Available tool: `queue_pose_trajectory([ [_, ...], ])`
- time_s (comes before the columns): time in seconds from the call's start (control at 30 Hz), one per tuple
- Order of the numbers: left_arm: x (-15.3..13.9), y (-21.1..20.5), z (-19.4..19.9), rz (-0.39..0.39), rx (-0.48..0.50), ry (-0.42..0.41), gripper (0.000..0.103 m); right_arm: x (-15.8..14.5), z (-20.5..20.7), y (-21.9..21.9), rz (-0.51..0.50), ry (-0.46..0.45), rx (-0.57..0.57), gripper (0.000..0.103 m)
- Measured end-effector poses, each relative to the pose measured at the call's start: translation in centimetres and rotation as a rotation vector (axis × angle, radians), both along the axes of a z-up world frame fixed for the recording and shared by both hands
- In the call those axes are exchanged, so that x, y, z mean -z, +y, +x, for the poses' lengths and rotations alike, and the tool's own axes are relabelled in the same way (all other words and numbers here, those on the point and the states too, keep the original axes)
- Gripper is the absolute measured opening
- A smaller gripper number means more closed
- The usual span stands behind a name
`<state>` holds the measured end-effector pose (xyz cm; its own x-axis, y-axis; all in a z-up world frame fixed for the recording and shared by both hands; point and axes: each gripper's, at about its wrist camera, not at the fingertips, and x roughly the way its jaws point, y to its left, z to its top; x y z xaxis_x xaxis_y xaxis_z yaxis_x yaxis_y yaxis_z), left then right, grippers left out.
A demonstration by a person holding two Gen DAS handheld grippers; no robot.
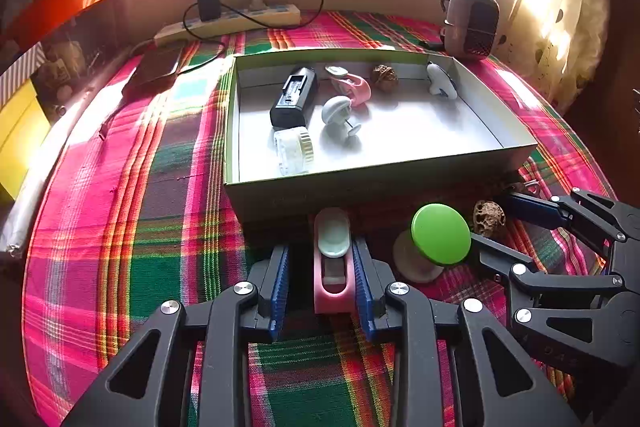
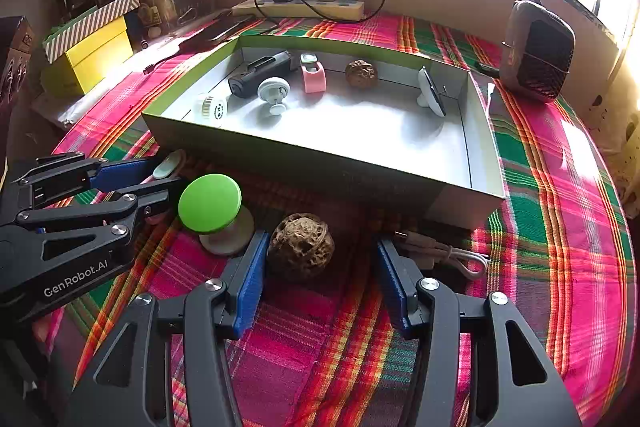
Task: Organize objects
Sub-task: 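Close the left tool on the pink holder while the right tool grasps the walnut, then lift and carry the pink holder and walnut over the box with both tools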
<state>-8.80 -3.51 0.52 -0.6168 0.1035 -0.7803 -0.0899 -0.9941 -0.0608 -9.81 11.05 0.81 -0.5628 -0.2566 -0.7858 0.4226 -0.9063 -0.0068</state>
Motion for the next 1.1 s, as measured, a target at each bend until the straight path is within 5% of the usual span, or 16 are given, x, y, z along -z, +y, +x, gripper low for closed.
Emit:
queue_pose_trajectory([
  [0.47, 0.0, -0.5, 0.0, 0.002, -0.009, -0.011, 0.016, -0.2, 0.4, 0.1, 0.002, 0.011, 0.008, 0.032],
  [1.1, -1.0, -0.8, 0.5, 0.025, 0.003, 0.006, 0.016, -1.0, 0.6, 0.5, -0.04, 0.012, -0.005, 0.032],
])
